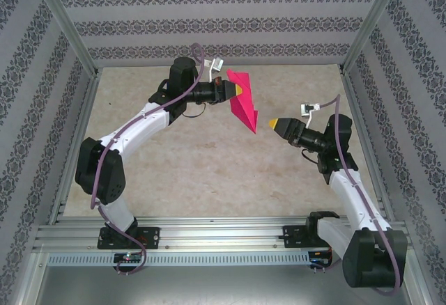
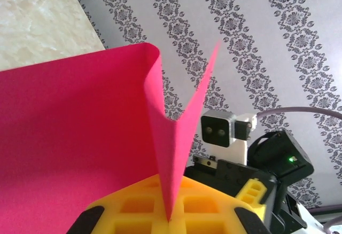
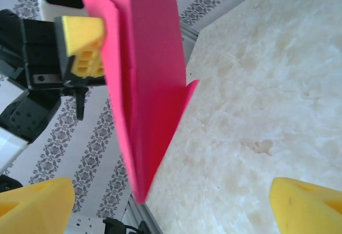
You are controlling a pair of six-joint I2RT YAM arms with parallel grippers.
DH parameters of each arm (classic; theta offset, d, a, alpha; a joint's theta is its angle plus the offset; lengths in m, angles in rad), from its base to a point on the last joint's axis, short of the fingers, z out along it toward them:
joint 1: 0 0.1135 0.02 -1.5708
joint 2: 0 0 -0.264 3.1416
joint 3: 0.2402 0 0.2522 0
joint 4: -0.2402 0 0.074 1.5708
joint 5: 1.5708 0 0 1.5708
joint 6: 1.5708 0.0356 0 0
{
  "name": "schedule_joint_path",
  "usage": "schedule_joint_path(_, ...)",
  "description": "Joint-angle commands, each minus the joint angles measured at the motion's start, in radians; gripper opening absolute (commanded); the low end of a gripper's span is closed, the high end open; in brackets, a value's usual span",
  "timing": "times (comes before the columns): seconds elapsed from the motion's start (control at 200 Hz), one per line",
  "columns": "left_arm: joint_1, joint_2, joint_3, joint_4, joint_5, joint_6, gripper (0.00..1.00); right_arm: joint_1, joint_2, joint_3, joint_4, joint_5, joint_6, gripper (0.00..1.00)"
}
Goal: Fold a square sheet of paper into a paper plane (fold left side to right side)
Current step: Turn over the paper at the center of the table.
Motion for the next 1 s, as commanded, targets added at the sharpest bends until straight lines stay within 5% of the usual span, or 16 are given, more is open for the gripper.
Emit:
schedule_joint_path(0.0, 0.01, -0.041, -0.013, -0.01, 0.002, 0.037, 0.05, 0.024, -0.009, 0.018, 0.091, -0.02, 0.074, 0.98)
schedule_joint_path(0.17, 0.006, -0.047, -0.017, 0.007, 0.031, 0.035, 0.05, 0.159, 0.079, 0.057, 0.168, 0.029, 0.095, 0.98)
schedule_joint_path(0.315, 0.004, -0.049, -0.02, 0.014, 0.058, 0.029, 0.05, 0.215, 0.211, 0.073, 0.423, 0.029, 0.229, 0.98)
schedule_joint_path(0.46, 0.002, -0.05, -0.032, 0.038, 0.08, 0.017, 0.05, 0.278, 0.274, 0.122, 0.429, 0.033, 0.226, 0.98)
schedule_joint_path(0.999, 0.002, -0.019, -0.044, 0.002, 0.075, 0.038, 0.07, 0.266, 0.236, 0.149, 0.213, 0.048, 0.1, 0.42)
